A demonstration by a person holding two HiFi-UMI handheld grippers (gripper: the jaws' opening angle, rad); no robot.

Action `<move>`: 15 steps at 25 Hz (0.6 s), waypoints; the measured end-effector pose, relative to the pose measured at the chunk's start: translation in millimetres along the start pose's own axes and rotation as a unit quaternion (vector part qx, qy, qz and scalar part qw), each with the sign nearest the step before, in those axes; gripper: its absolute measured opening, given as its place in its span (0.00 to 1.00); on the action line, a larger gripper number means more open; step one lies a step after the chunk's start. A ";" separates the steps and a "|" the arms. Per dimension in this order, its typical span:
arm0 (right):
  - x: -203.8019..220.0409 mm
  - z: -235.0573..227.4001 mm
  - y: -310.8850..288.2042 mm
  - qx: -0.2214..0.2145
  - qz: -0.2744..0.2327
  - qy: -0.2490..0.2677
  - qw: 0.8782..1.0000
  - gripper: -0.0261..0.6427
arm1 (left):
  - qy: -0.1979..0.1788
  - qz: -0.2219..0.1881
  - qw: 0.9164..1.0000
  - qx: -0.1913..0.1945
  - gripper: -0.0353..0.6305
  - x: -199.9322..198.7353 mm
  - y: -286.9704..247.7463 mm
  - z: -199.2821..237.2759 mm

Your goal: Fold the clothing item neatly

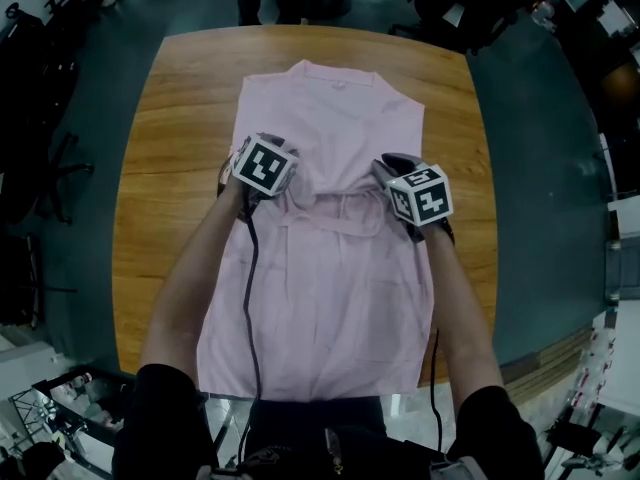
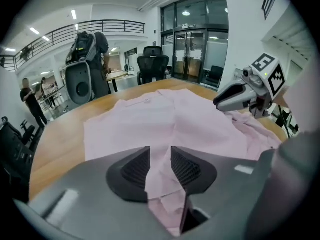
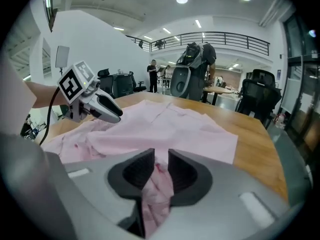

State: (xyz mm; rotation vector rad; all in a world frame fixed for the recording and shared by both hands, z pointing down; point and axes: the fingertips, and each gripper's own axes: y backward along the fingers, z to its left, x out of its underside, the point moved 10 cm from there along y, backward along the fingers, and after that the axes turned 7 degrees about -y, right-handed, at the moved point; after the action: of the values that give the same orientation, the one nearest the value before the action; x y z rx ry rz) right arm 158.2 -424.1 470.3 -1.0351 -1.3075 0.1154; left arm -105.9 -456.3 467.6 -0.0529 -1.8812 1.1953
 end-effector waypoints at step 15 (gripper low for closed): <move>16.7 -10.7 -1.6 0.003 0.017 -0.037 0.999 0.15 | -0.048 0.025 0.998 -0.015 0.09 -9.4 5.1 30.4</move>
State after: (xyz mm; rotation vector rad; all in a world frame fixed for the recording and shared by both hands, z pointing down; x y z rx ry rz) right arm 171.6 -421.0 484.6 -1.0576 -1.3547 0.1845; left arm -123.0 -479.4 453.2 -0.0592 -1.9919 1.2232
